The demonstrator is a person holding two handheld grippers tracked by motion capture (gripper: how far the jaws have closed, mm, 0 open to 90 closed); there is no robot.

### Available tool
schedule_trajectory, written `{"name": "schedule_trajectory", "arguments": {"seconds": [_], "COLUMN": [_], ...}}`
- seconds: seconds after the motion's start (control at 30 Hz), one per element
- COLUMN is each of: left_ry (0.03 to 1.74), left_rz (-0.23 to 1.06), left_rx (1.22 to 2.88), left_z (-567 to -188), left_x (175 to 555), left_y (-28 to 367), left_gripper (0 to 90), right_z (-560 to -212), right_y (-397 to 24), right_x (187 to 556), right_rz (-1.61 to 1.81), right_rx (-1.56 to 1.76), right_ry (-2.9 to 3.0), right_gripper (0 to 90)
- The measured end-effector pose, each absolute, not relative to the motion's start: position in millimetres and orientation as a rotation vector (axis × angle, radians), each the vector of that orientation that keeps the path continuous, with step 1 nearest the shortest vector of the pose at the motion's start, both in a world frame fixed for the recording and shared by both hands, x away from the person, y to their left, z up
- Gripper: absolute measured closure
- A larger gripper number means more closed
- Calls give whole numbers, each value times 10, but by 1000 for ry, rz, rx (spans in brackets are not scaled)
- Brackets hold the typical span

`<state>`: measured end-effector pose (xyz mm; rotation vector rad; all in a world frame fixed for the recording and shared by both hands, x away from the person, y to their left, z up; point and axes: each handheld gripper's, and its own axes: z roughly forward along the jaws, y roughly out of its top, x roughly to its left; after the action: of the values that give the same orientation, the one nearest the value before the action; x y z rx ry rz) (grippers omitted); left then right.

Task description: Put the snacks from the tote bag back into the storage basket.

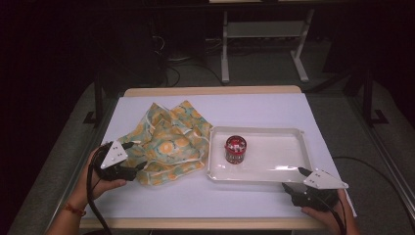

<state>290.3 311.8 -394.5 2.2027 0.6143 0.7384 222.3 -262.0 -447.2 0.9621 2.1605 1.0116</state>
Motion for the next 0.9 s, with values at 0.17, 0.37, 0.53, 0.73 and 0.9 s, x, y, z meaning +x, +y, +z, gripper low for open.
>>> {"name": "schedule_trajectory", "arguments": {"seconds": [0.17, 0.37, 0.53, 0.73, 0.9], "left_ry": [633, 661, 686, 726, 773], "left_rz": [739, 723, 707, 679, 648], "left_rx": [2199, 2192, 2186, 2159, 2113], "left_z": [-4025, -4100, -4144, -4204, -4272], "left_x": [2876, 2846, 2821, 2783, 2766], "left_y": [3191, 3293, 3346, 3416, 3492], "left_gripper": [225, 225, 225, 228, 227], "right_z": [-4472, -4470, -4471, -4467, -4466], "right_y": [-2623, -2622, -2619, -2622, -2619], "right_x": [2224, 2226, 2231, 2229, 2228], "right_rz": [1012, 1013, 1013, 1012, 1012], "right_rx": [965, 964, 962, 962, 958], "right_ry": [2159, 2157, 2157, 2153, 2153], "right_gripper": [248, 249, 248, 249, 248]}}
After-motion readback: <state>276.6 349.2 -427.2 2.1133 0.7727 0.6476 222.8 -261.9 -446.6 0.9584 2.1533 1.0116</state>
